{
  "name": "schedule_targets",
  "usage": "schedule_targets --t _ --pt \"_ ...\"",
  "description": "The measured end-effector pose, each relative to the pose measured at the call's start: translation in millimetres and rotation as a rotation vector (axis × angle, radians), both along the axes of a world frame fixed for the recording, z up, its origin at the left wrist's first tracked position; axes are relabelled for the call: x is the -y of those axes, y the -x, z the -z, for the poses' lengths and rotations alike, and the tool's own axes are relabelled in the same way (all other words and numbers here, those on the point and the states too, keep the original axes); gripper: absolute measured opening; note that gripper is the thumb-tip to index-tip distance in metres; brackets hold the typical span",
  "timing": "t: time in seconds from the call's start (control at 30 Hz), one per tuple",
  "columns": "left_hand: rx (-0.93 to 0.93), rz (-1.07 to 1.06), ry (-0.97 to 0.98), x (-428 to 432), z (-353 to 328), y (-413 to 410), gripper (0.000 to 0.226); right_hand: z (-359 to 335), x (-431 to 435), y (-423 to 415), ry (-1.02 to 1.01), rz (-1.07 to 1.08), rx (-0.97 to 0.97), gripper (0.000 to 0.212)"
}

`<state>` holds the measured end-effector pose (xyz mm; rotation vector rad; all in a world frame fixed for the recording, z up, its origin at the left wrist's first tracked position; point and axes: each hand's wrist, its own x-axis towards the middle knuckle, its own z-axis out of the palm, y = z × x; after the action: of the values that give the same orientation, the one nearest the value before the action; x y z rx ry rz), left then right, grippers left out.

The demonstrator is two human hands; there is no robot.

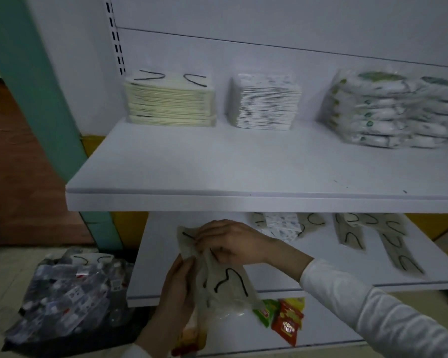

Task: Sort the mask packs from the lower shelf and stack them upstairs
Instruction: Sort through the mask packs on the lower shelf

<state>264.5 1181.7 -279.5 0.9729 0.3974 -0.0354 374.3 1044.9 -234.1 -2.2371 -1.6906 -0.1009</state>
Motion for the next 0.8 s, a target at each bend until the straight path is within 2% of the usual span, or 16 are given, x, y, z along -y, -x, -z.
schedule_targets --t 0.13,0.2,0.27,0.33,0.43,0.5,0.57,0.67,0.73,0.8 --pt "0.049 -0.016 0.094 0 -14 -4 0.032 -25 9 -9 0.062 0.085 -0.124 0.018" --pt "-0.034 -0.042 0.150 -2 -10 -9 0.039 -32 18 -12 0.171 0.208 -0.249 0.019" --pt "-0.161 -0.107 0.087 -6 7 -15 0.036 -33 27 -16 0.191 0.359 -0.409 0.018" --pt "-0.216 -0.184 0.025 -5 16 -22 0.021 -27 34 -15 0.070 0.527 -0.618 0.016" --pt "-0.158 -0.209 0.134 6 12 -27 0.024 -10 37 -3 -0.192 0.741 -0.870 0.033" --pt "-0.193 -0.198 0.225 14 4 -27 0.028 -1 35 6 -0.261 0.807 -0.891 0.034" --pt "-0.160 -0.178 0.294 24 1 -25 0.035 4 34 14 -0.302 0.845 -0.876 0.026" --pt "-0.100 -0.192 0.242 40 -2 -20 0.035 5 34 25 -0.361 0.883 -0.730 0.021" --pt "-0.101 -0.236 0.194 49 -6 -17 0.036 4 37 32 -0.386 0.903 -0.639 0.030" --pt "-0.090 -0.299 0.229 57 -14 -13 0.037 2 46 41 -0.525 0.997 -0.721 0.049"
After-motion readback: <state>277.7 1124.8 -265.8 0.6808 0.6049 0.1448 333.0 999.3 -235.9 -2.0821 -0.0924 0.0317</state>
